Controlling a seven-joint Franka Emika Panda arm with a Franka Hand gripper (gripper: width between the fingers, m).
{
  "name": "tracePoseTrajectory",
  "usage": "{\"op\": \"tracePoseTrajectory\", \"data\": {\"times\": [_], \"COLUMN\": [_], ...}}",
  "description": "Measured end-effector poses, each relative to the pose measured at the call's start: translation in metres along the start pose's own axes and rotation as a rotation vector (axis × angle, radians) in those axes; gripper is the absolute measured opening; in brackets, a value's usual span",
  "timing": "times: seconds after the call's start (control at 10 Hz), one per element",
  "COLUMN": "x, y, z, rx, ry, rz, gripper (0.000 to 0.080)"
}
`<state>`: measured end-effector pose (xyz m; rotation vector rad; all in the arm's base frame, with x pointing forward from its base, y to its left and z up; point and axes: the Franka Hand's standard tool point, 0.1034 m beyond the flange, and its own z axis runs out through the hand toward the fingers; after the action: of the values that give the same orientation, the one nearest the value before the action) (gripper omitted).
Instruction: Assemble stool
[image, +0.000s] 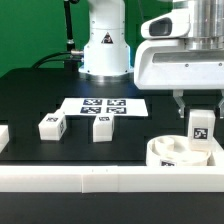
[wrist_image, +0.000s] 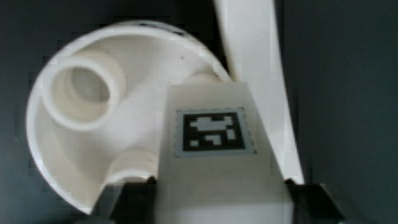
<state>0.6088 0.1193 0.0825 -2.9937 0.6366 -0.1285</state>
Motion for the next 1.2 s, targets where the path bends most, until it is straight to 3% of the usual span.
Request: {"op": "tracePoseTrajectory", "data": {"times": [0.5,0.9,1.2], "x": [-0.0005,-0.0007,-0.0025], "y": [0.0002,0.0008,-0.0017], "z": [0.0008,0.0015,0.0019], "rx": [-0.006,0.009,0.024], "ry": [0.006,-0.014,-0.041], "rz": [0.655,1.090,1.206], "gripper": [0.0335,0.0335,0.0337]}}
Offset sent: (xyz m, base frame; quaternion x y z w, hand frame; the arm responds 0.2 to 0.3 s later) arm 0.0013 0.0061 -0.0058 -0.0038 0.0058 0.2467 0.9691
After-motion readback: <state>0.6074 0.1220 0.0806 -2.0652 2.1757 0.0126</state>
